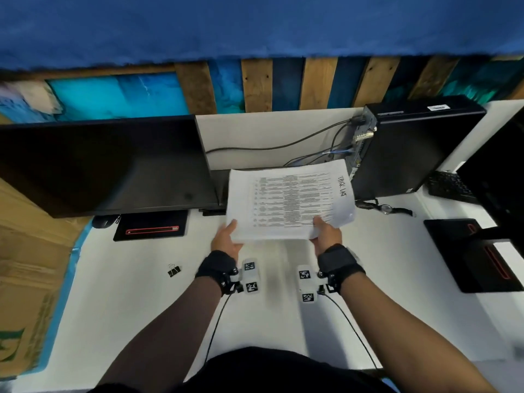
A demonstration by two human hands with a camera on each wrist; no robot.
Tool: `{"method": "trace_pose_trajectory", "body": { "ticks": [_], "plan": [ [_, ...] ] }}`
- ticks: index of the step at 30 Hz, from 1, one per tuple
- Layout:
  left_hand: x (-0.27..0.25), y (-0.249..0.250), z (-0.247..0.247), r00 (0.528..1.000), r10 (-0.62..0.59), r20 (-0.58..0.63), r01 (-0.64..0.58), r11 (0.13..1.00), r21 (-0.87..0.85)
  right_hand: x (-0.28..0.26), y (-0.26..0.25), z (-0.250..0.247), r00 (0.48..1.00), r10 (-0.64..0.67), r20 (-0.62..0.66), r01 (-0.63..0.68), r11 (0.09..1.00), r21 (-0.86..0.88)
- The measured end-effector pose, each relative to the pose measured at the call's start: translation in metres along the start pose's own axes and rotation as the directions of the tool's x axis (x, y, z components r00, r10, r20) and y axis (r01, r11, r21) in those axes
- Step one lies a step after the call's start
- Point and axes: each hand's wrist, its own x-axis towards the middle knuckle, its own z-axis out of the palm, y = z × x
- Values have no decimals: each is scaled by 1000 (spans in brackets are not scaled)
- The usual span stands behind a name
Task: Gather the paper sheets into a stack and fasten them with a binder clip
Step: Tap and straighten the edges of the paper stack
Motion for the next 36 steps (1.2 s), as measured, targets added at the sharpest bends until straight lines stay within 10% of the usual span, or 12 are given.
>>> {"method": "trace_pose_trajectory", "body": {
  "ticks": [4,9,19,25,36],
  "plan": [
    [11,29,-35,962,262,-78,-219,908,357,15,-29,-32,987,-158,-6,154,968,-197],
    [-14,48,2,892,277,357,-450,615,647,1,-38,-23,932,-224,284,348,772,-532],
    [-47,68,58,871,429,238,-490,735,468,-34,-60,18,817,-449,362,569,730,-379],
    [-44,45,40,909,390,149,-410,767,493,-21,-37,17,919,-314,240,388,827,-406],
    [-59,49,47,914,361,184,-404,784,471,-24,-40,23,917,-363,166,396,874,-281]
  ]
}}
